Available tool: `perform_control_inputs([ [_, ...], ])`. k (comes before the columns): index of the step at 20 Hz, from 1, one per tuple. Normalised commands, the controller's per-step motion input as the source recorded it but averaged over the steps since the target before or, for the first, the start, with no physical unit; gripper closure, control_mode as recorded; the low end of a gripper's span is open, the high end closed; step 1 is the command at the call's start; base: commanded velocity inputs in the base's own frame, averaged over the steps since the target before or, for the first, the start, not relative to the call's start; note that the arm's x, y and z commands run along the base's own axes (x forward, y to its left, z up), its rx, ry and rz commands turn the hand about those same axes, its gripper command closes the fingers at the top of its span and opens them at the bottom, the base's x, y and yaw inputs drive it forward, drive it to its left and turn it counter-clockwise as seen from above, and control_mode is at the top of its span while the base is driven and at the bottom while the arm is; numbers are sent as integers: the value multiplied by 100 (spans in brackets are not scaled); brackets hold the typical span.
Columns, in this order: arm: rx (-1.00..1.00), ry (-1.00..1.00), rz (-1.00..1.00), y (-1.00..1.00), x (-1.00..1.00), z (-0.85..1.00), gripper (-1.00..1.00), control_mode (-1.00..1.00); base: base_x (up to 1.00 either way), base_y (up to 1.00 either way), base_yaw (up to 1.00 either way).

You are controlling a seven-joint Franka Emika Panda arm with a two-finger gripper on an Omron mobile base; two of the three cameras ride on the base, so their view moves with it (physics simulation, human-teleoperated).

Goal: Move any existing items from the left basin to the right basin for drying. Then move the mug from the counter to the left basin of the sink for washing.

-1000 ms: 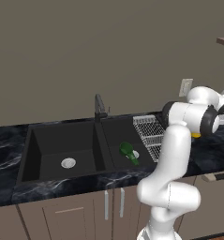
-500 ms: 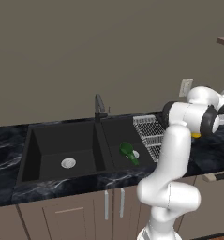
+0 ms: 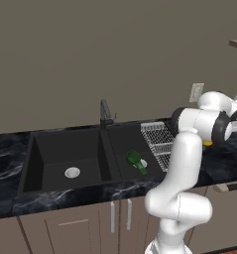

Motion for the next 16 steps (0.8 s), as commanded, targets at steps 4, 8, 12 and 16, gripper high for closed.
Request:
perform_control_inputs([
  [4, 0, 0, 0, 0, 3, 0, -100, -100, 0, 0, 0],
  [8, 0, 0, 0, 0, 4, -6, -100, -100, 0, 0, 0],
  [12, 0, 0, 0, 0, 6, -12, -100, -100, 0, 0, 0],
  [16, 0, 0, 0, -2, 0, -23, -100, -100, 0, 0, 0],
])
